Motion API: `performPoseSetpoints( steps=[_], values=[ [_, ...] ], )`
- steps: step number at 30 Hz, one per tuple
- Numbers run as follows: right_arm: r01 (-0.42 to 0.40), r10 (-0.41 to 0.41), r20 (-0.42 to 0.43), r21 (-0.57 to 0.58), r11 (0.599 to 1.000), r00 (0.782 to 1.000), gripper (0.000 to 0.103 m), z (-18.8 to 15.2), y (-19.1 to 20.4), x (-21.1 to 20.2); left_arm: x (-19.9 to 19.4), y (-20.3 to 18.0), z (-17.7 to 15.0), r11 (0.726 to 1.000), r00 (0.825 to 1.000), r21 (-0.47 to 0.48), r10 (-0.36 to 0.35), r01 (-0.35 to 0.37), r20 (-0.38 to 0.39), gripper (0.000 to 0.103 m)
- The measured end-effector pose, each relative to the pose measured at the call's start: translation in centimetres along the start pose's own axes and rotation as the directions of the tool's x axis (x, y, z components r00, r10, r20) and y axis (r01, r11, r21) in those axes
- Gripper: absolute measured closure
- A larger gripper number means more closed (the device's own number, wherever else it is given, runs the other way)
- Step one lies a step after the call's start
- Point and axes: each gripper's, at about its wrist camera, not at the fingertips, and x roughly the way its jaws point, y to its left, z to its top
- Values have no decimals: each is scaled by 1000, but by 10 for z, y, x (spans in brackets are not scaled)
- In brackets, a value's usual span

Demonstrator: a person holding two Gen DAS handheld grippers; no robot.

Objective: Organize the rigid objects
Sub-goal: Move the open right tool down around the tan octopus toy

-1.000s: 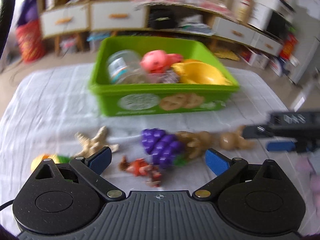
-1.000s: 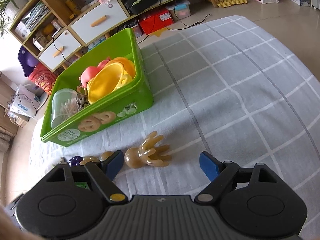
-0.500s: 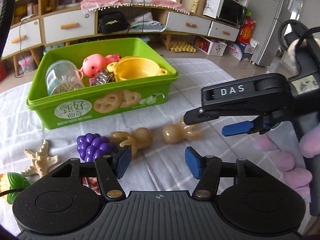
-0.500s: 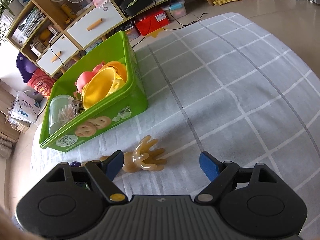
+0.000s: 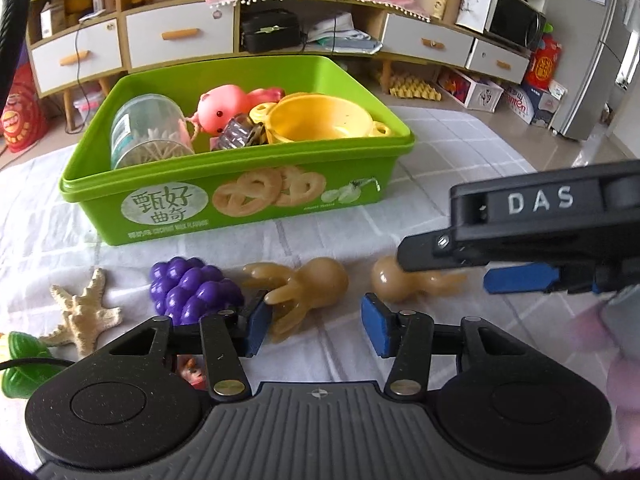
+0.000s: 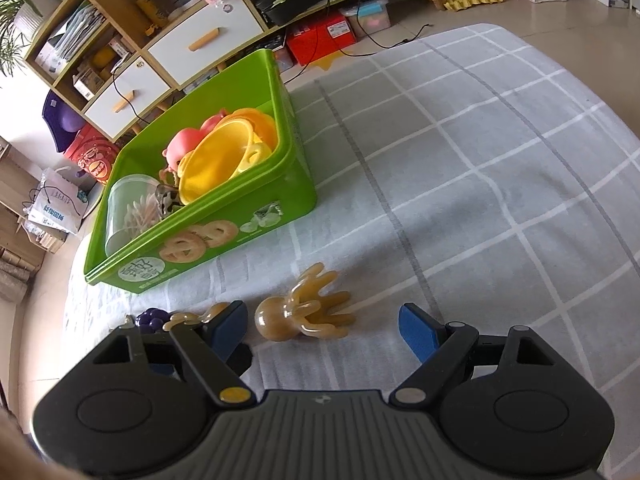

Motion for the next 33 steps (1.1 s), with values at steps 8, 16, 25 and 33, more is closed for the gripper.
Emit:
performPoseSetpoints(
  steps=[8,16,25,33],
  values=[
    [2,-1,10,-37,999,1000,38,-2,9,9,6,-3,-1,999,999,-4,42,-42,19,48],
    [42,-39,40,-68,997,998,57,-2,14,13,6,-1,-1,997,997,-38,68,-67,33,47],
    [23,-29,62,104,994,998,59,8,-25,4,11,-9,1,993,993,-66,100,-95,62,39],
    [4,-8,55,79,997,998,55,7,-21,5,13,-5,3,985,988,-119,137,-128,66,43]
  ],
)
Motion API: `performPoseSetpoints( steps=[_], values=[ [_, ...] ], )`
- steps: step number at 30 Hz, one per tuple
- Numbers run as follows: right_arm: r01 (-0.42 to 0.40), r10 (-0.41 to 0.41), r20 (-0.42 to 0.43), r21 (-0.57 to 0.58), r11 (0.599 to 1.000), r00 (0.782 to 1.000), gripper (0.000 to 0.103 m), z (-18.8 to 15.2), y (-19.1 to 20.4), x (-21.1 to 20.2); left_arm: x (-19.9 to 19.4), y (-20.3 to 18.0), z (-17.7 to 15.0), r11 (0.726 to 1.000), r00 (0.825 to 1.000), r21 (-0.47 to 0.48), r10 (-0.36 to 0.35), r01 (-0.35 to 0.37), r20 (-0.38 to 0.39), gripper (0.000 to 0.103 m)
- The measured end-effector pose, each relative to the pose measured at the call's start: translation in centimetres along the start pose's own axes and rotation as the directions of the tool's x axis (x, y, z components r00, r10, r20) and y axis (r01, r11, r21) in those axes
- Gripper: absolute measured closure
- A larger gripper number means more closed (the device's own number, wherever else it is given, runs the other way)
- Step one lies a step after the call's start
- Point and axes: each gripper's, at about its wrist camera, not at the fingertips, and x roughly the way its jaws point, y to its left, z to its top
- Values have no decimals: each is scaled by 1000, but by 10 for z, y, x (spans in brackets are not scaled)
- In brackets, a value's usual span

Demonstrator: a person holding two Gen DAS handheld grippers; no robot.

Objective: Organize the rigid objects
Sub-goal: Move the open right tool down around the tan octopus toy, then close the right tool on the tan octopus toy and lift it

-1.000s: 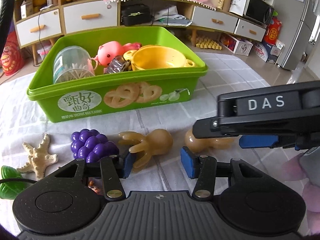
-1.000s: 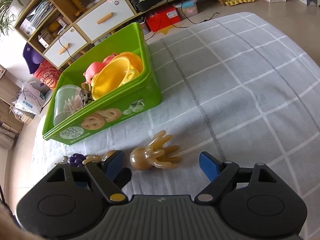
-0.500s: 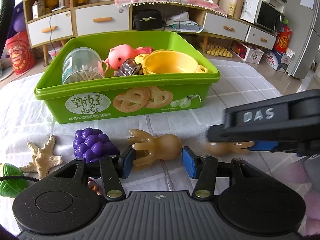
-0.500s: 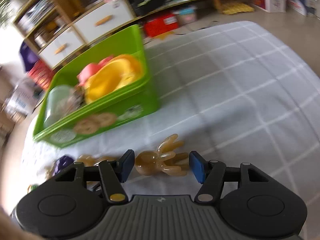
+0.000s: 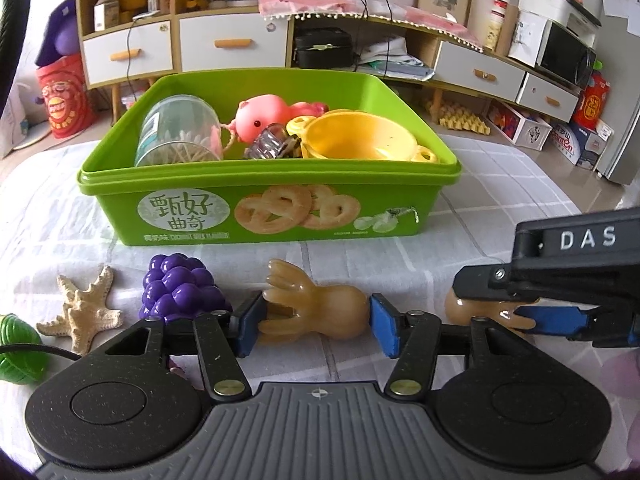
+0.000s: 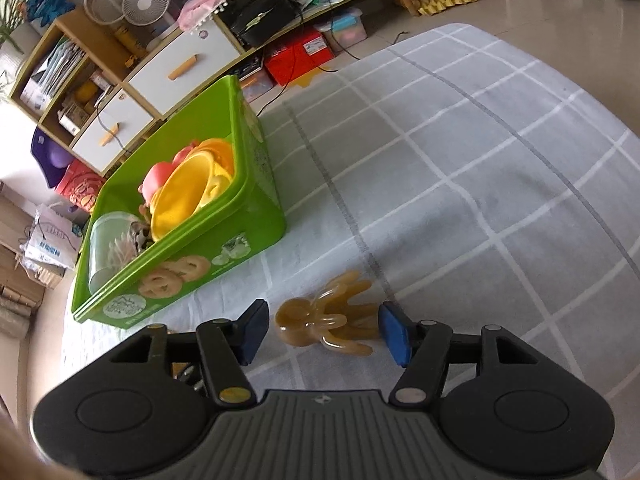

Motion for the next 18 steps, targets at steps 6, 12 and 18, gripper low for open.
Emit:
performPoseSetpoints(
  steps=[6,12,18],
  values=[
    [36,-35,14,-84,996,999,53,-6,14,4,-3,0,1,1000,1000,17,19,-19,-2,43],
    [80,-76,38,-128,989,996,59,-9,20,6,-6,0,2,1000,1000,21,15,-14,-6,44],
    [46,-42,38,-106,993,998,79,-5,20,2,-12,0,6,1000,1000,22,-3,3,0,44]
  ],
)
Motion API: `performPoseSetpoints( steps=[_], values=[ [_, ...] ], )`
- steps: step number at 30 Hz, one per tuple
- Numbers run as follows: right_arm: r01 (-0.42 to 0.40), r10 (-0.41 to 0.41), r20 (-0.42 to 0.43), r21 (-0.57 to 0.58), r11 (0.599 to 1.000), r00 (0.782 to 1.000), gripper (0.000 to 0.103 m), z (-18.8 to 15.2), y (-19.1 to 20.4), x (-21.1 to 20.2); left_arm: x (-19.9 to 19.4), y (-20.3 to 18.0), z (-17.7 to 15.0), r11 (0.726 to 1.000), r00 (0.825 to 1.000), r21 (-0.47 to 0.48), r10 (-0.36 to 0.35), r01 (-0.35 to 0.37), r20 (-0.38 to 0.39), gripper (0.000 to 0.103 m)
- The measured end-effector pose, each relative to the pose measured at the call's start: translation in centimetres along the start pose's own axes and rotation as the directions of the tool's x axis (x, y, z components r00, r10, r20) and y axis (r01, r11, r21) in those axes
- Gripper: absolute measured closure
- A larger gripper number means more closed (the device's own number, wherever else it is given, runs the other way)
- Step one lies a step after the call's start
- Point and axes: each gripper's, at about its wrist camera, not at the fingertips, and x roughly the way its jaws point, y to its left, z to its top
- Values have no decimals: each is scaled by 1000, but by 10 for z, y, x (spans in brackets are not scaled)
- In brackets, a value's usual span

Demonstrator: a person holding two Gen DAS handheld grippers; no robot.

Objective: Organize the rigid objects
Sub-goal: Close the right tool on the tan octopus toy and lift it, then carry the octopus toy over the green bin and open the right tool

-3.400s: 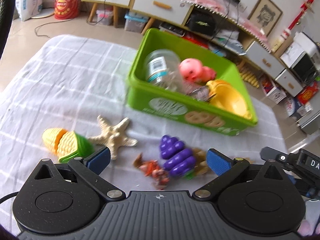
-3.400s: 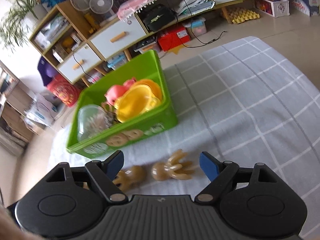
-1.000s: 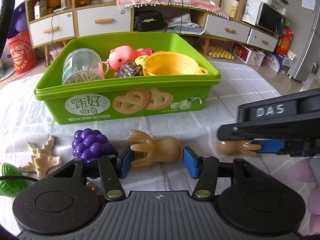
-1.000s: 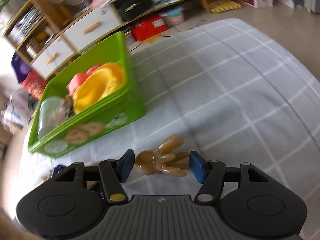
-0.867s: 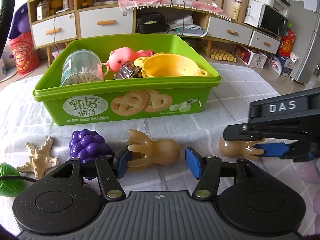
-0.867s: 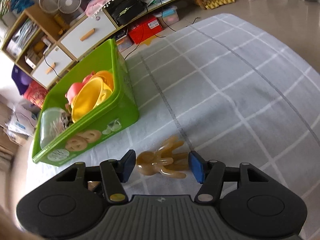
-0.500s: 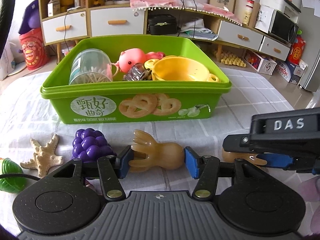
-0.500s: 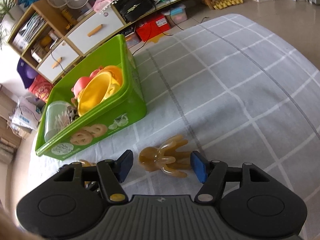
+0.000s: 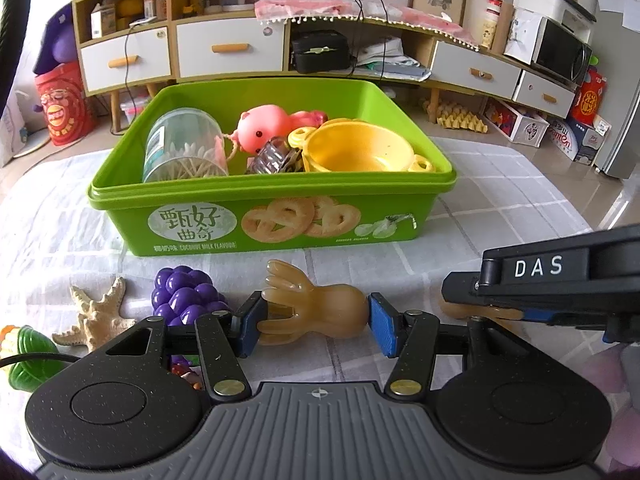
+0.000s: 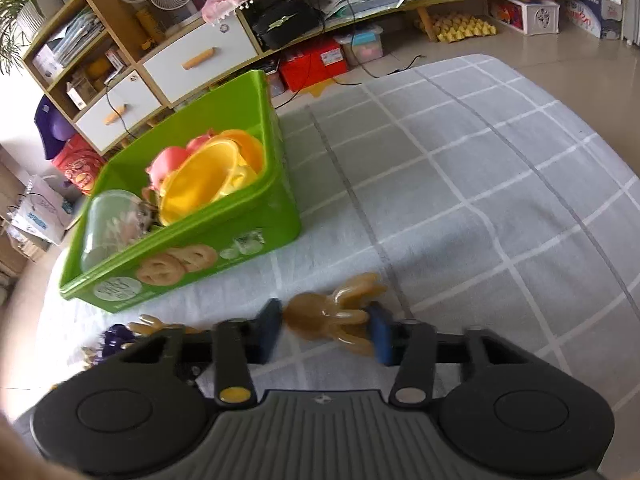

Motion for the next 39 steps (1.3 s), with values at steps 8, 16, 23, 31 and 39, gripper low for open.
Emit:
performPoseSetpoints(
  steps=[8,16,23,31,39],
  values=[
    [-79,80,-15,75,994,997,103,3,-7,-5,-8,6,7,998,999,-41,-43,43,1,44],
    [-143,150,-25,186,972,988,103,5,-19,-5,-16,20,15,989,996,-120,-85,85,7,44],
    [-212,217,7,247,945,976,103,10,-20,-17,-30,30,25,980,993,-161,-112,117,41,44],
    [-325,319,68,287,901,945,103,25,-7,-32,-36,42,43,974,991,-191,-113,125,73,44],
    [-360,352,78,281,890,933,103,49,13,-18,-18,60,80,962,986,-223,-146,160,79,44]
  ],
)
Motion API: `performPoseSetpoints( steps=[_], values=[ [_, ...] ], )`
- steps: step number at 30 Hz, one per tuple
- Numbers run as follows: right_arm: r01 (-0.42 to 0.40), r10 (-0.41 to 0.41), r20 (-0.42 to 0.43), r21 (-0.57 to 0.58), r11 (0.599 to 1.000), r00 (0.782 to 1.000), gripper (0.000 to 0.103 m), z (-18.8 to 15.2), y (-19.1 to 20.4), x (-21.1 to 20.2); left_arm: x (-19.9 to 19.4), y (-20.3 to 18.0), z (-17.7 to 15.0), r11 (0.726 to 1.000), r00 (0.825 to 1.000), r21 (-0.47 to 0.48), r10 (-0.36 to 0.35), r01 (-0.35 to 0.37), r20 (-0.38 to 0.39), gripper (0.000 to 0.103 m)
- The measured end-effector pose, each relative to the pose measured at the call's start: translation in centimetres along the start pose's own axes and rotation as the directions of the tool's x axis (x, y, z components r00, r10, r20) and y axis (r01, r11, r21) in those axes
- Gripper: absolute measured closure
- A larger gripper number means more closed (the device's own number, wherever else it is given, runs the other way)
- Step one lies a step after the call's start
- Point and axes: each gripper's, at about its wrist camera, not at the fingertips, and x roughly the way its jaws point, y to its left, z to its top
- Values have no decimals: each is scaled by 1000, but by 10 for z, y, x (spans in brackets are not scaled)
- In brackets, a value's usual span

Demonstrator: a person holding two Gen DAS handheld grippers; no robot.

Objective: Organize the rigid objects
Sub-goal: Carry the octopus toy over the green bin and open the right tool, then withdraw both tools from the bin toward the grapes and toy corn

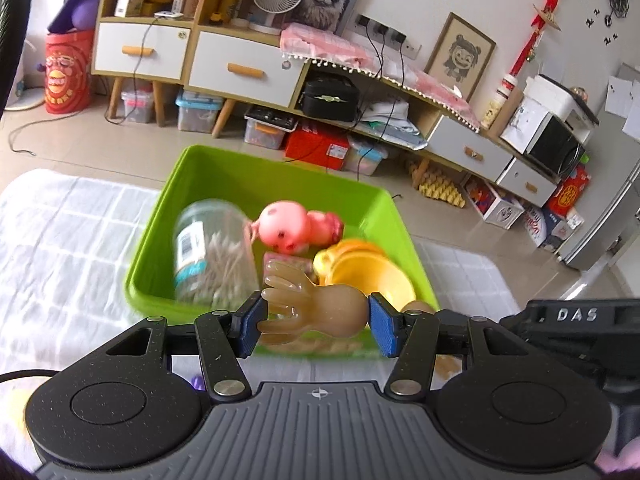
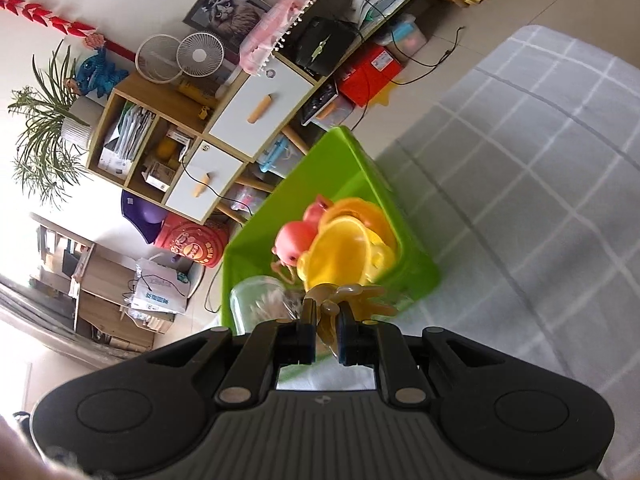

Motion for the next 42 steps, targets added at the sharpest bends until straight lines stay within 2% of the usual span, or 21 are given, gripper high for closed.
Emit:
performPoseSetpoints(
  steps=[7,19,22,24,25,26,28,30,42],
  values=[
    [-10,11,5,-18,1000,1000,103,18,15,22,31,9,25,1000,999,-11,-16,15,-44,44],
    [28,-29,-16,-45,999,999,103,22,19,44,66,20,44,992,995,-122,-40,28,-96,43],
    [28,-29,-25,-41,999,999,103,22,19,47,71,22,45,990,993,-135,-46,31,-107,48],
    [21,-22,-24,-47,999,999,101,22,20,47,71,24,45,988,993,-152,-52,37,-102,41],
    [10,-11,-20,-48,999,1000,99,22,20,46,70,25,45,986,994,-161,-59,43,-95,34],
    [-1,0,-16,-48,999,1000,95,23,21,44,68,26,45,984,994,-169,-63,48,-86,32],
    [-13,13,-4,-45,999,1000,86,23,21,40,66,26,45,983,995,-176,-67,52,-79,31],
    [-13,13,1,-50,999,1000,84,24,23,37,63,25,45,983,995,-175,-65,50,-80,30],
    [14,-14,6,-47,999,1000,84,16,25,14,32,24,42,986,996,-159,-59,47,-71,27]
  ],
)
